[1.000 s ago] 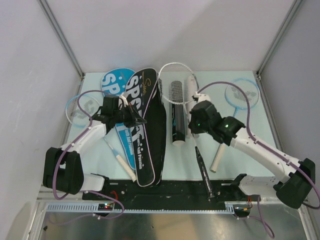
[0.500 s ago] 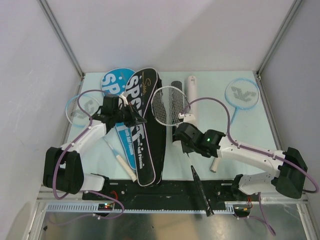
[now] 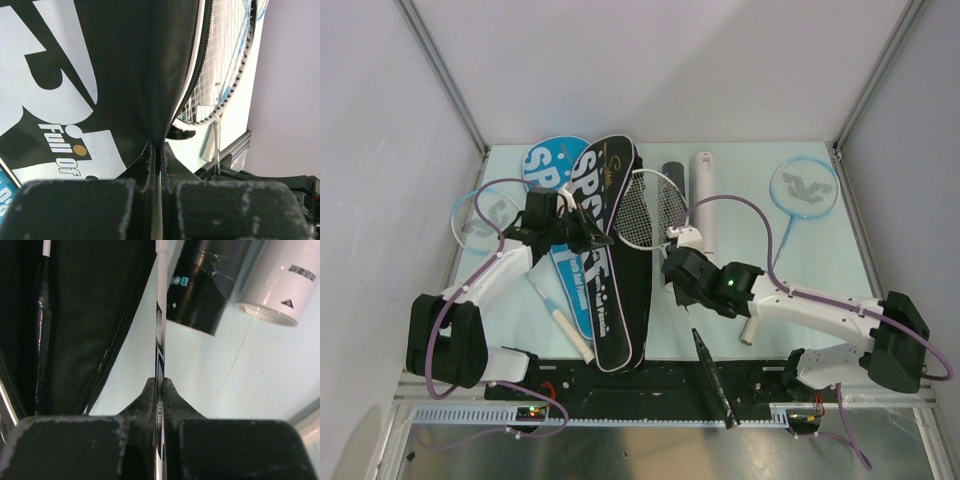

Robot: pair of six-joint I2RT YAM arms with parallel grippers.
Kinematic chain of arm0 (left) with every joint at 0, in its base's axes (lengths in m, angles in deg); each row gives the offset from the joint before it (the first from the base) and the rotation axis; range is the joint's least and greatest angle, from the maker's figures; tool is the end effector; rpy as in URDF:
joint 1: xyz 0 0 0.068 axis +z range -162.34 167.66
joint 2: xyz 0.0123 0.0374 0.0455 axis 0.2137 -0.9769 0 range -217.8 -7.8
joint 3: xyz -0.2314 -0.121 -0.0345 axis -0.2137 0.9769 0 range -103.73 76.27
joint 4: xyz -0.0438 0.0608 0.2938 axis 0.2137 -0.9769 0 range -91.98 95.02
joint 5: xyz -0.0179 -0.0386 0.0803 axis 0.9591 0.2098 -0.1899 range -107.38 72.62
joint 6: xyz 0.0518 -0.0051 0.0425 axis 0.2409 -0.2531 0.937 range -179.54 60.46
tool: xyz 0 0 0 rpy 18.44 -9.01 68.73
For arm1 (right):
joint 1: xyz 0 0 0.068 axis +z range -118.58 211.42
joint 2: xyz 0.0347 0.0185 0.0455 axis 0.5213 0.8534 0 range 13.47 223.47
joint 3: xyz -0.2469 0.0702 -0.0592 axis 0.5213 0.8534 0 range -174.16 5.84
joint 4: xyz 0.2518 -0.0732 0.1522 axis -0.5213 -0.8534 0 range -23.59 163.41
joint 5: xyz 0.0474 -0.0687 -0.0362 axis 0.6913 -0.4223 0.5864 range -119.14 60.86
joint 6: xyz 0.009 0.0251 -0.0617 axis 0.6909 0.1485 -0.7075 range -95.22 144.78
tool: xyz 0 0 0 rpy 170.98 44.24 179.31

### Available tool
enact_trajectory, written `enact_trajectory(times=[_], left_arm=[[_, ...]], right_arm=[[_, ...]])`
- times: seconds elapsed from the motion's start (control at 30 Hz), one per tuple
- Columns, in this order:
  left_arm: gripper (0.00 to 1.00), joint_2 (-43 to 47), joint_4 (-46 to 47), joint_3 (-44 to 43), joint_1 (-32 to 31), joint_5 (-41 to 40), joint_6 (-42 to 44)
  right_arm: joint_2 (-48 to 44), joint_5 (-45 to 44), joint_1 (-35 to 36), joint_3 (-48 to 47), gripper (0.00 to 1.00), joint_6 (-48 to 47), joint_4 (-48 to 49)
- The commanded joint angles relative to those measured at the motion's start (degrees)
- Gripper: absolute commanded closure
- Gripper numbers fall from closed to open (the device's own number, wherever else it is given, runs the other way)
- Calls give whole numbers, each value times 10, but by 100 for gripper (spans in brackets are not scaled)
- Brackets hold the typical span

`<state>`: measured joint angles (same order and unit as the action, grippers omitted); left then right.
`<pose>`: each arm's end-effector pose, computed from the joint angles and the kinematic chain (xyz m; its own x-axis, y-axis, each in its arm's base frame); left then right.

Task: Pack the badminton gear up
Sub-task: Place the racket in the racket bag.

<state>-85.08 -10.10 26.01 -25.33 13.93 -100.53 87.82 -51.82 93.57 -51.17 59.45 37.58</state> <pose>0.3227 -0.1030 0.2033 -0.8657 -0.3755 -0.3310 -0.0005 0.6619 -0.7496 0.1675 0.2726 0.2306 -0.7102 -0.2206 -0.6686 -0.3694 0.9252 0.0871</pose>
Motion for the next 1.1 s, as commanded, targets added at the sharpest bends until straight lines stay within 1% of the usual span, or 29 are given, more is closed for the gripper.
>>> enact_trajectory(times=[0.0, 0.17, 0.33, 0.5, 0.7, 0.9, 0.97, 1.0, 1.07], left_arm=[[100, 2, 17, -27, 3, 16, -3], [100, -5, 17, -26, -5, 16, -4], [100, -14, 17, -25, -12, 13, -6], [100, -16, 17, -21, -13, 13, -15], [100, -4, 18, -13, -16, 11, -31], [100, 0, 23, -7, -18, 5, -41], [100, -4, 24, -9, -17, 4, -42], [100, -7, 24, -9, -18, 3, -42], [100, -10, 23, -10, -17, 0, -42]], right_arm=[[49, -16, 2, -33, 100, -38, 95], [123, 9, -11, -79, 100, -62, 142], [175, 38, -32, -124, 100, -84, 201], [216, 34, -40, -153, 100, -93, 271], [274, 24, -47, -163, 100, -64, 383], [338, 39, -51, -190, 99, -28, 429], [345, 58, -52, -194, 92, -21, 431], [343, 67, -53, -194, 84, -20, 427], [332, 89, -54, -195, 72, -24, 402]])
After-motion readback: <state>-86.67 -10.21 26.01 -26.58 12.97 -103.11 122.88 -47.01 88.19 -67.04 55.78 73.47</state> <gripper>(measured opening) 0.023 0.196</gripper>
